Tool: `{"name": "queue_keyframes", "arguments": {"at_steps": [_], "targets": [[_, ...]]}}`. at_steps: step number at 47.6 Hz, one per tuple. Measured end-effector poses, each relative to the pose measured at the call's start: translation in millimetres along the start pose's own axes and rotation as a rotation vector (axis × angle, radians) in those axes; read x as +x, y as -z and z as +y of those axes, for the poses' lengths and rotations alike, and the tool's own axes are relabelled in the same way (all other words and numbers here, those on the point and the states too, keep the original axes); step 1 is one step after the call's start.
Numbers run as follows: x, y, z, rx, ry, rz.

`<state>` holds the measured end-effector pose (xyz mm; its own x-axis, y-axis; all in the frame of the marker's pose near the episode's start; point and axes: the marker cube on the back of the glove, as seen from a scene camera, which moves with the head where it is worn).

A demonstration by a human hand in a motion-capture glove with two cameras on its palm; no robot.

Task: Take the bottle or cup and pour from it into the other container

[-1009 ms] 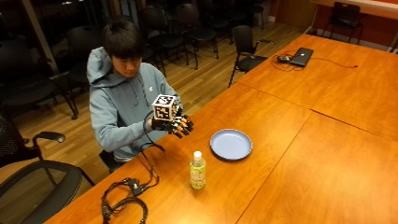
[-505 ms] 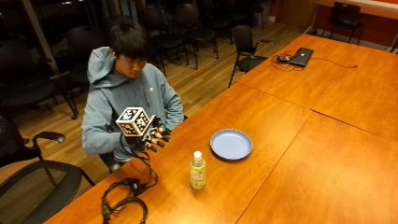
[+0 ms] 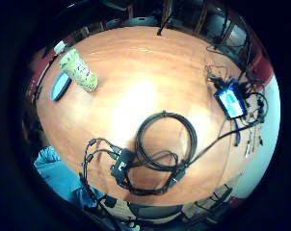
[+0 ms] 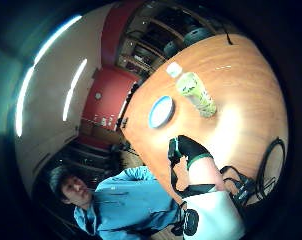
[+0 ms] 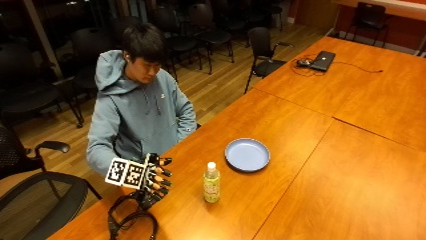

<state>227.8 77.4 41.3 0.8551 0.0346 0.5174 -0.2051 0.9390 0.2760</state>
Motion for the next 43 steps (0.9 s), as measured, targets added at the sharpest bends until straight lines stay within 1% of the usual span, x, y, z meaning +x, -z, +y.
{"name": "queue_keyframes", "arguments": {"at_steps": [7,18,29,35,43], "targets": [[17,-21,-17,0.025,-0.016,-0.183],[21,-75,-48,-0.007,-0.041,-0.382],[9,-140,-74,-0.087,-0.05,-0.558],[-6,-158,-86,-0.121,-0.037,-0.637],[-20,-181,-92,-0.114,-0.023,-0.697]]}}
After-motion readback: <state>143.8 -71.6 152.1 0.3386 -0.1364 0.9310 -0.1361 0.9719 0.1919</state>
